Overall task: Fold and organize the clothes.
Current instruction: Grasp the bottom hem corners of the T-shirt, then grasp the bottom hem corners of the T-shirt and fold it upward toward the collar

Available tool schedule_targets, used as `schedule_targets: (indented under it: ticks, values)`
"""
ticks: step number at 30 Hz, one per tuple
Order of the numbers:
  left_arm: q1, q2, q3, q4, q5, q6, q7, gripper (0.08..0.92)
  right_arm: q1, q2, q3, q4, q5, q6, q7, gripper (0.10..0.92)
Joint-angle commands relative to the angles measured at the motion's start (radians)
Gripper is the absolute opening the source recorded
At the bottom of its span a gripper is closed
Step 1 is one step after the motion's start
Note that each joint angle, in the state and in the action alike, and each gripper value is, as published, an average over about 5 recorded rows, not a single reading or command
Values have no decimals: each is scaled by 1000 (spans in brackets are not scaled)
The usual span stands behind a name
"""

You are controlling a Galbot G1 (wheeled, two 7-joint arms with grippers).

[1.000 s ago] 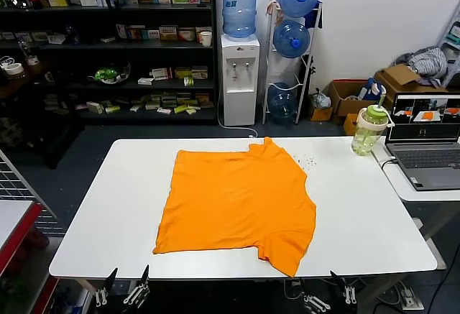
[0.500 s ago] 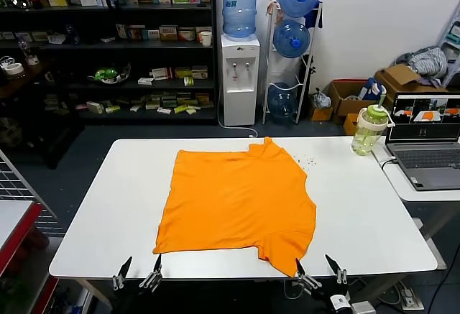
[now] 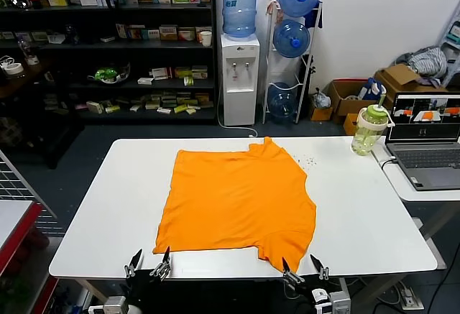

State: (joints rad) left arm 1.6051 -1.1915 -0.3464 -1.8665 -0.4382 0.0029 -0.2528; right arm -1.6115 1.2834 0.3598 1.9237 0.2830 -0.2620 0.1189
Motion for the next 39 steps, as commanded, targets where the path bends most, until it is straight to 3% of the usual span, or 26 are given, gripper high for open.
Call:
schedule_targets:
  ticks: [1, 10, 26, 29, 39]
  values:
    - [-47, -3, 18, 46, -2, 10, -5, 814, 24, 14, -19, -25, -2, -7, 5, 810]
    - [-78, -9, 34, 97, -6, 11, -21, 586, 17, 14, -21, -18, -2, 8, 0, 583]
    - [-60, -8, 43, 66, 5, 4, -44, 141, -38, -16, -11, 46, 25, 73, 19, 138]
    - [-39, -3, 41, 27, 2, 4, -51, 97, -83, -46, -5, 95, 32, 81, 26, 123]
    - [110, 66, 31, -157, -78, 29, -102, 93, -336, -139, 44, 279, 56, 120, 52, 123]
